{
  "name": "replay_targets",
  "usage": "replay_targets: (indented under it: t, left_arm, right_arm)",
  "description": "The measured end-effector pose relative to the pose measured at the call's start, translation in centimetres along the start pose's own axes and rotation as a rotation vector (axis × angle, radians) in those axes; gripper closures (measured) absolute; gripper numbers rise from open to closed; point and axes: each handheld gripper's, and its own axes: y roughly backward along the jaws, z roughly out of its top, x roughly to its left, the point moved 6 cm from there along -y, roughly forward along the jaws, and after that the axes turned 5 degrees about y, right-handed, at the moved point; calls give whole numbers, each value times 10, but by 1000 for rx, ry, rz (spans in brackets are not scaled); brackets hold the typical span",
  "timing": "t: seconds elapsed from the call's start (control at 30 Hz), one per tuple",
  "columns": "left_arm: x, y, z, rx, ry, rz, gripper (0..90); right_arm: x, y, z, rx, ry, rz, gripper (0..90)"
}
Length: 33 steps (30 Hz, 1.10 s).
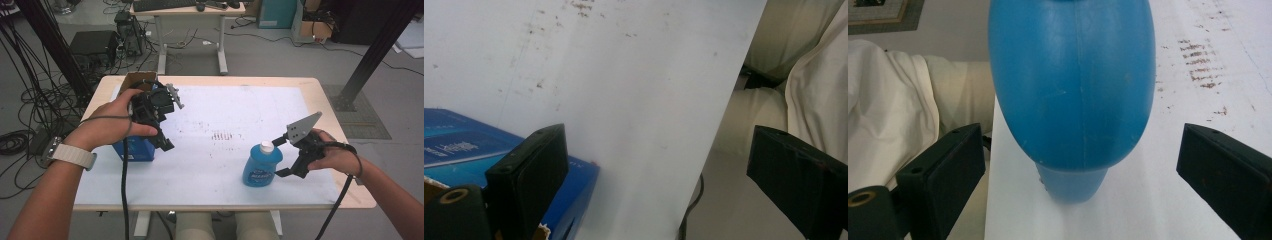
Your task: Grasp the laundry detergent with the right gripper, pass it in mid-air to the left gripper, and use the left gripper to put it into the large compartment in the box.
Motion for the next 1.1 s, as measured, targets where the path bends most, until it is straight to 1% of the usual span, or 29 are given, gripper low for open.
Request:
replay_targets:
  t: [0.27,0.3,0.33,0.43,0.53,0.57,0.87,1.1]
  left_arm:
    - [0,-2,0,-3,-4,-2,101]
    - [1,-2,0,3,-10,-9,101]
    - [0,-2,0,0,0,-3,100]
    - [1,-3,0,2,-9,-10,101]
    - [1,-3,0,1,-8,-9,101]
    - [0,-3,0,-1,0,1,101]
    - [0,-3,0,2,-1,-1,102]
    - [0,-4,0,2,3,-2,102]
  right_arm:
    - [0,-4,-2,6,-2,0,53]
    - [0,-5,-3,2,-3,1,53]
    - [0,-6,-3,6,-3,0,53]
    - [1,-10,-4,-2,-7,-4,53]
    - [1,-12,-5,-5,-3,-6,55]
    - [1,-13,-5,-12,-6,-10,55]
    - [2,-19,-6,-37,-9,-13,62]
    - [3,-24,-7,-47,-4,-6,73]
